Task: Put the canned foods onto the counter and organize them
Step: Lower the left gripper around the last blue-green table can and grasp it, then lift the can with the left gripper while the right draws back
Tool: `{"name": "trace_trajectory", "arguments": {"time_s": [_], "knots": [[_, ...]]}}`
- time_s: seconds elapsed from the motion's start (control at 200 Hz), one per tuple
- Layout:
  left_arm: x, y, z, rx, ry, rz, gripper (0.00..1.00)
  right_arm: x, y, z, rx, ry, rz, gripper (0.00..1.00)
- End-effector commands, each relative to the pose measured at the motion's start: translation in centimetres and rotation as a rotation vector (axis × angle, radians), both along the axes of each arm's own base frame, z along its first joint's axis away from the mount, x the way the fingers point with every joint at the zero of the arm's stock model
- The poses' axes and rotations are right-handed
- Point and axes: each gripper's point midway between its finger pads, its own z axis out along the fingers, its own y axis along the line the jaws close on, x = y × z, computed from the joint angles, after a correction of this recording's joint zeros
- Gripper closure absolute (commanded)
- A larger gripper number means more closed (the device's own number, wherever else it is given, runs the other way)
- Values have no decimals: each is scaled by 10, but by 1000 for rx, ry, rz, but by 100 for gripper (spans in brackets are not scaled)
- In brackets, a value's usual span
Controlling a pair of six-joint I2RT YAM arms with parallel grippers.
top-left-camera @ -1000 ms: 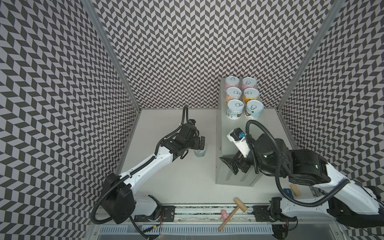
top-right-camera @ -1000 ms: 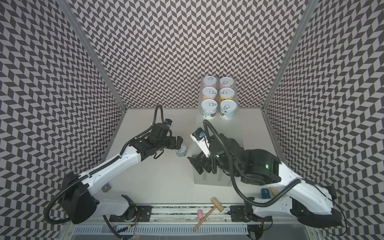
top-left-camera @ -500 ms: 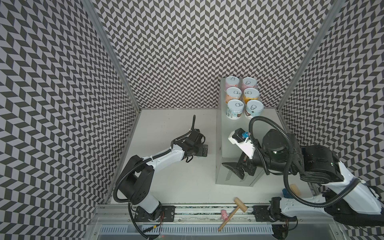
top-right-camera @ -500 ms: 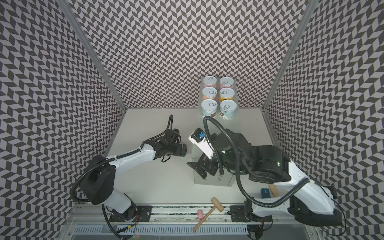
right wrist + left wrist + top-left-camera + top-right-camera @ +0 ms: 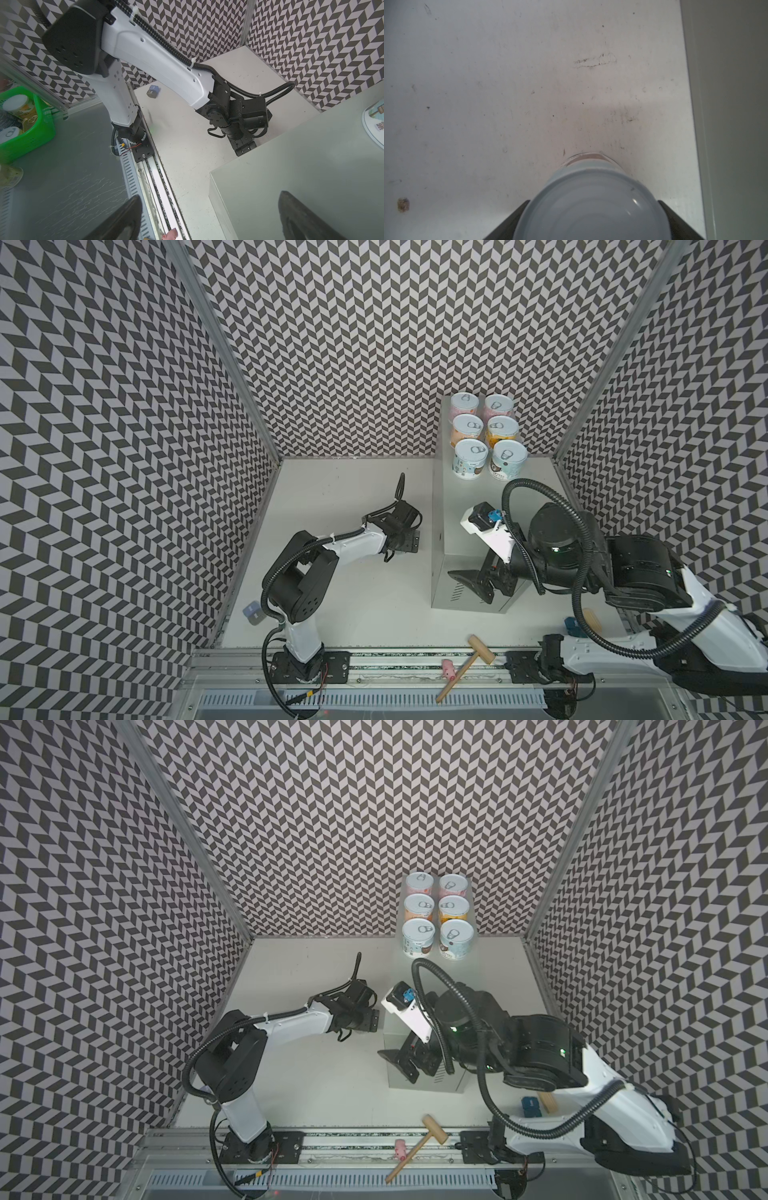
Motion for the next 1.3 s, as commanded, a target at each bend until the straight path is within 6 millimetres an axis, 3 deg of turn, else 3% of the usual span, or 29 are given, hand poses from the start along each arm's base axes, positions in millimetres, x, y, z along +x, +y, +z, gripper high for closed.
{"name": "trace_trajectory", "arguments": {"time_s": [0.0, 0.295, 0.466, 0.761, 1.086, 1.292], "knots": [[8, 3, 1, 30, -23, 35, 12, 1, -4, 8, 43, -24, -18, 1], [6, 7, 11, 38, -34, 31, 28, 19, -4, -2, -3, -44, -111, 1], [0, 11, 44, 28, -68, 18, 38, 27, -5, 9, 43, -70, -166, 1], [-19, 25, 141, -25, -194, -63, 38, 49, -24, 18, 133, -137, -344, 1], [-92, 26, 282, -241, -385, -373, 38, 70, -52, 23, 182, -189, -554, 1], [-126, 32, 340, -296, -484, -473, 37, 77, -79, 19, 138, -212, -682, 1]]}}
